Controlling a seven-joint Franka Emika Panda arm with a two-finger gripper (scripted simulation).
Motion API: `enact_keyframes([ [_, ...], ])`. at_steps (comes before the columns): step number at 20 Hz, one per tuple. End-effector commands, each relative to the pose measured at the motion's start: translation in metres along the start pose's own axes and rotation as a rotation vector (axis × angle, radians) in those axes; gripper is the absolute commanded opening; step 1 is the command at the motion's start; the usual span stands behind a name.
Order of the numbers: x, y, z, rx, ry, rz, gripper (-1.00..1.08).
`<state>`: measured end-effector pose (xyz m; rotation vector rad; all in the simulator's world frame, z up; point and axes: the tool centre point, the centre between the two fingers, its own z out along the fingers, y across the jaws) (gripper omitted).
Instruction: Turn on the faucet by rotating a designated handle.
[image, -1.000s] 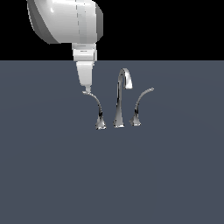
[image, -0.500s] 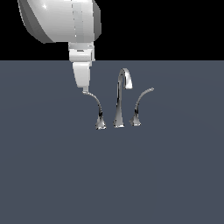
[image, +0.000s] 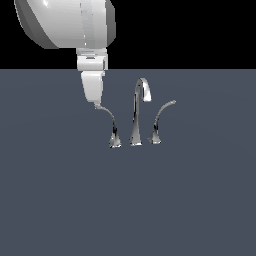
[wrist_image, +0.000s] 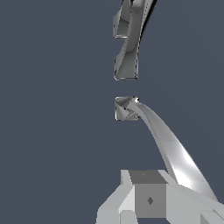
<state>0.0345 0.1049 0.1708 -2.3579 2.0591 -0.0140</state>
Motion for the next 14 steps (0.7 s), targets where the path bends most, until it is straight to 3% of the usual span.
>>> enact_keyframes([
  [1,0.002,0.008,0.000,-0.005,0.001,0.000,-1.00],
  [14,0.009,0.048,-0.001,-0.013,0.001,-0.009,-1.00],
])
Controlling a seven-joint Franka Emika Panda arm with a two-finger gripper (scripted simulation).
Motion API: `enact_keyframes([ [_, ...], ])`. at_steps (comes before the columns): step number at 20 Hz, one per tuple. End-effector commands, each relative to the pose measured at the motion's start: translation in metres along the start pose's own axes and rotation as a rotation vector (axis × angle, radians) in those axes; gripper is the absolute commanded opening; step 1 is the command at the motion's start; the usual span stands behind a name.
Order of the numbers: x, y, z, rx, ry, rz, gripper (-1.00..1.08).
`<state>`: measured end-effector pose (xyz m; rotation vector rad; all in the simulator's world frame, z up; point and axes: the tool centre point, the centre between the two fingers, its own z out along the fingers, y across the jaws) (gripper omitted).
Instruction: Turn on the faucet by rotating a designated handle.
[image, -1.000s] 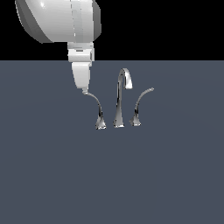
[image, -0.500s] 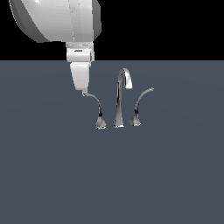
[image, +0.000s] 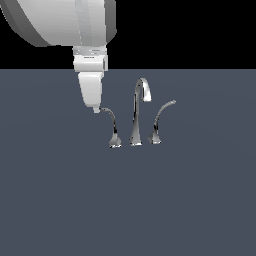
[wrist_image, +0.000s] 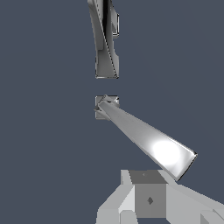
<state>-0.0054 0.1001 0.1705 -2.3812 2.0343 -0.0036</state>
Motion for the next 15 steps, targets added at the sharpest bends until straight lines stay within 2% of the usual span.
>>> enact_keyframes([
  [1,0.010,0.011,0.000,-0.008,0.005,0.012,-1.00],
  [3,0.003,0.006,0.000,-0.003,0.001,0.002,-1.00],
  [15,0.054,0.030,-0.001,-0.009,0.004,0.012,-1.00],
])
